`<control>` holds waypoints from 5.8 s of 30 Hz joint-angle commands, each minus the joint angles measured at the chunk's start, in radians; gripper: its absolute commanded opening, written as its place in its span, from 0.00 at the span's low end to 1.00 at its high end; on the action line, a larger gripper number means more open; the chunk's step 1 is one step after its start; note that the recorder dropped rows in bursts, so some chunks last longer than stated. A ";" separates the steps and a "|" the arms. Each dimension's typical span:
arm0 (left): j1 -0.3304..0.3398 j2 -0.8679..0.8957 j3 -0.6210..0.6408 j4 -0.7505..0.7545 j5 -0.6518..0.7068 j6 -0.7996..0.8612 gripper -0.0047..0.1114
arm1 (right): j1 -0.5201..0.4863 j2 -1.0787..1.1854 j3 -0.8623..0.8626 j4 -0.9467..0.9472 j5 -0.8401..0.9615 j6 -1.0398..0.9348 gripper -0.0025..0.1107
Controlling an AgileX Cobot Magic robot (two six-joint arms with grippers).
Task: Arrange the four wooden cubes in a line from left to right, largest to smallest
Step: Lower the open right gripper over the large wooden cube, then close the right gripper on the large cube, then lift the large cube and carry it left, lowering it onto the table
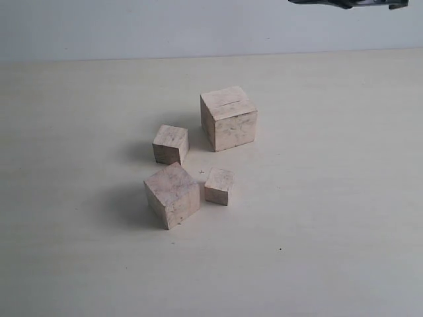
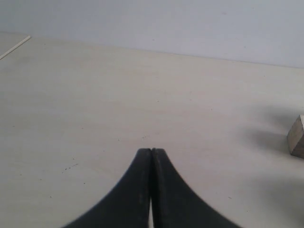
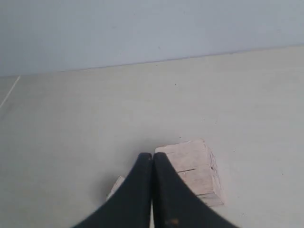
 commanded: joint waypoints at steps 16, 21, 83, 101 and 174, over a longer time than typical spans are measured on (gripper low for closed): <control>-0.006 -0.006 0.003 0.002 -0.009 0.000 0.04 | 0.281 0.365 -0.369 -0.652 0.361 0.354 0.05; -0.006 -0.006 0.003 0.002 -0.009 0.000 0.04 | 0.286 0.447 -0.379 -0.732 0.360 0.347 0.37; -0.006 -0.006 0.003 0.002 -0.009 0.000 0.04 | 0.233 0.769 -0.488 -0.731 0.206 0.371 0.92; -0.006 -0.006 0.003 0.002 -0.009 0.000 0.04 | 0.233 0.769 -0.488 -0.731 0.206 0.371 0.60; -0.006 -0.006 0.003 0.002 -0.009 0.000 0.04 | 0.240 0.884 -0.655 0.123 0.362 -1.349 0.02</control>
